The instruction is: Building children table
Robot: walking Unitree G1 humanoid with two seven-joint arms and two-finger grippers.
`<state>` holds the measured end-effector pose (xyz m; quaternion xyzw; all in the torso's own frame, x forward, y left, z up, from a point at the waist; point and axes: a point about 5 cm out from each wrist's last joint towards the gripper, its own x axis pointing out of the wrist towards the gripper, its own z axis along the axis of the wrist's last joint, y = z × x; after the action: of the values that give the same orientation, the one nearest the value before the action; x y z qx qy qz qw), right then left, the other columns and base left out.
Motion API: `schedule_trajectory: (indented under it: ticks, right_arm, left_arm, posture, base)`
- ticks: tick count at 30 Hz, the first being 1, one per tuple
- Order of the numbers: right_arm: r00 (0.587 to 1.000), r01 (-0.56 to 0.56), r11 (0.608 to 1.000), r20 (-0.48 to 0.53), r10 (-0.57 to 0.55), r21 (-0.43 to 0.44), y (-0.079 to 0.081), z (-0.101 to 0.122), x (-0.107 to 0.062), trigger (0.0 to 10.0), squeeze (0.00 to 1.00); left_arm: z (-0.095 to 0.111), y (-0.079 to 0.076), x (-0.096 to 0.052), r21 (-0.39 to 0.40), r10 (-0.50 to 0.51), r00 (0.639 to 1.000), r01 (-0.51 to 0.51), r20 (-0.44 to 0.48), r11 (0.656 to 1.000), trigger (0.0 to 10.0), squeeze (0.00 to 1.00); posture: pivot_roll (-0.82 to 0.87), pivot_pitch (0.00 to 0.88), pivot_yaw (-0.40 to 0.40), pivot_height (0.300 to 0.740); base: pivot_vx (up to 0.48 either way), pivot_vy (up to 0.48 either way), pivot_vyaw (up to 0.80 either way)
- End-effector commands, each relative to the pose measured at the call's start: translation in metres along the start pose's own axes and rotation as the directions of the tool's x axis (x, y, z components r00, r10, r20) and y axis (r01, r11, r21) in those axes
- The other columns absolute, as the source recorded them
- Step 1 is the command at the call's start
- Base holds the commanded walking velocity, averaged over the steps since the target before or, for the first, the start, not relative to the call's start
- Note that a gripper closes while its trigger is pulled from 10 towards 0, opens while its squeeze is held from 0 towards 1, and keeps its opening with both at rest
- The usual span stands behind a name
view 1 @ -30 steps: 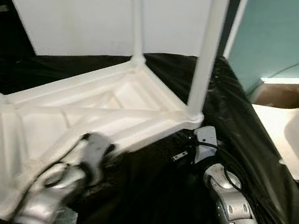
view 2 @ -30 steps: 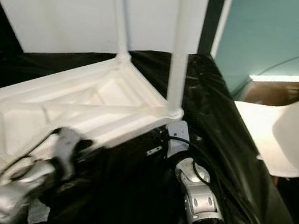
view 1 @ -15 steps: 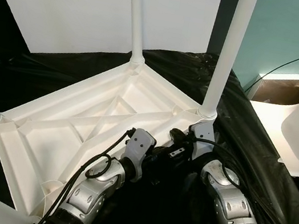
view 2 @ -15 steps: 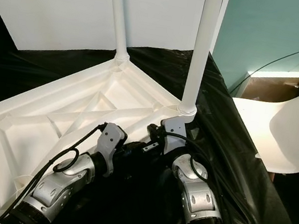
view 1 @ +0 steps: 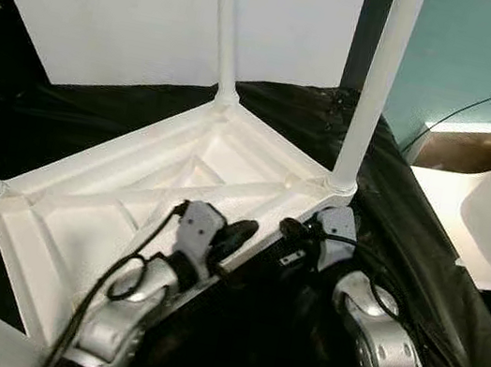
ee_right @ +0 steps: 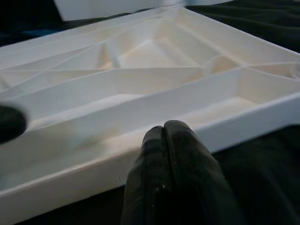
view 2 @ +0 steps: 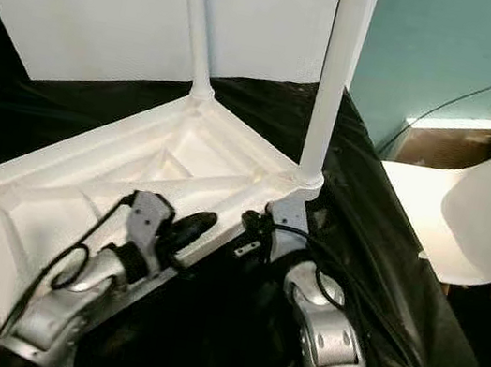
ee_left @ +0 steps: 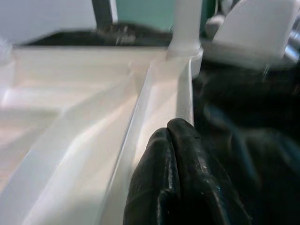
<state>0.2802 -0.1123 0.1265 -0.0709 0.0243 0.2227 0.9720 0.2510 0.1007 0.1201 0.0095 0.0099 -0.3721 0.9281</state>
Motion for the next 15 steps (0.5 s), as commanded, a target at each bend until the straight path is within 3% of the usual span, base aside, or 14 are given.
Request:
schedule_trajectory:
  ticks: [1,9,15]
  right_arm:
    - [0.999,0.052,0.999,-0.018,-0.052,0.003,-0.006,-0.001,-0.003,10.0,0.0]
    - [0.993,0.095,0.995,-0.074,-0.096,-0.022,-0.017,-0.011,-0.005,10.0,0.0]
    - [0.986,0.067,0.997,-0.152,-0.07,-0.026,-0.022,-0.023,0.007,10.0,0.0]
  left_arm:
    - [-0.002,-0.004,-0.002,-0.004,-0.046,0.999,0.046,-0.023,0.999,10.0,0.0]
    - [-0.018,-0.006,-0.005,0.0,-0.106,0.988,0.106,-0.114,0.994,10.0,0.0]
    - [-0.027,-0.003,-0.008,0.022,-0.102,0.968,0.11,-0.229,0.994,10.0,0.0]
  posture:
    - [-0.09,0.0,0.062,0.74]
    - [-0.1,0.0,0.064,0.74]
    - [-0.11,0.0,0.063,0.74]
  base:
    - [0.0,0.0,0.0]
    - [0.0,0.0,0.0]
    - [0.0,0.0,0.0]
